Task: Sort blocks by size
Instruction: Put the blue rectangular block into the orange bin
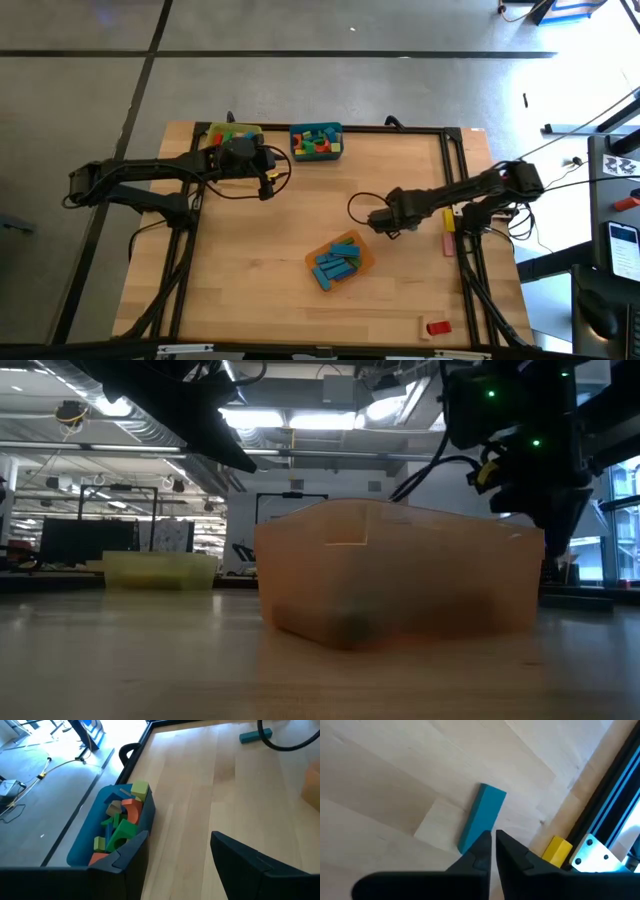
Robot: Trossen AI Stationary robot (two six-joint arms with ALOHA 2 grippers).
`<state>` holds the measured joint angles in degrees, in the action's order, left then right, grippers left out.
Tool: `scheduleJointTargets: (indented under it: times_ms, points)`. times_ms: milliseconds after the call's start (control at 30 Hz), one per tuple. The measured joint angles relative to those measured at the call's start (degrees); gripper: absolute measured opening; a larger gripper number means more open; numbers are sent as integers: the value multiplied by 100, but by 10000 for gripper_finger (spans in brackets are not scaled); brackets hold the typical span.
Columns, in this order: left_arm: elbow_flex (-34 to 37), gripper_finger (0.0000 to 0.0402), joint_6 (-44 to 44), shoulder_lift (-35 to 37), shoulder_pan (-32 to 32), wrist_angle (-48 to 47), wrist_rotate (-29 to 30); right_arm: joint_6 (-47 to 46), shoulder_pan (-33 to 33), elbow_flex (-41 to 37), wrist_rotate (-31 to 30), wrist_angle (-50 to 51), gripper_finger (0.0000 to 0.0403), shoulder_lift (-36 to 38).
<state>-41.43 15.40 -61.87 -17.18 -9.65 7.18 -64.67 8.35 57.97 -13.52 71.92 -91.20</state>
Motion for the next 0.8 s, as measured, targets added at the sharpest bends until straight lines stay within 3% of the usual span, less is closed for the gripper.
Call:
scheduleJointTargets:
  times_ms: [100,233,533,800]
  points:
    - [0,196,0,-2,0,-2,2,-98,-4,-157,11,-13,46,100]
    - [0,196,0,-1,-1,-11,1,-236,-12,-502,187,-144,104,273]
    - [0,196,0,-1,-1,-53,2,-466,-12,-1559,373,-1518,240,1217]
    - [0,196,0,0,0,-48,2,-597,-12,-2276,358,-2325,268,1388]
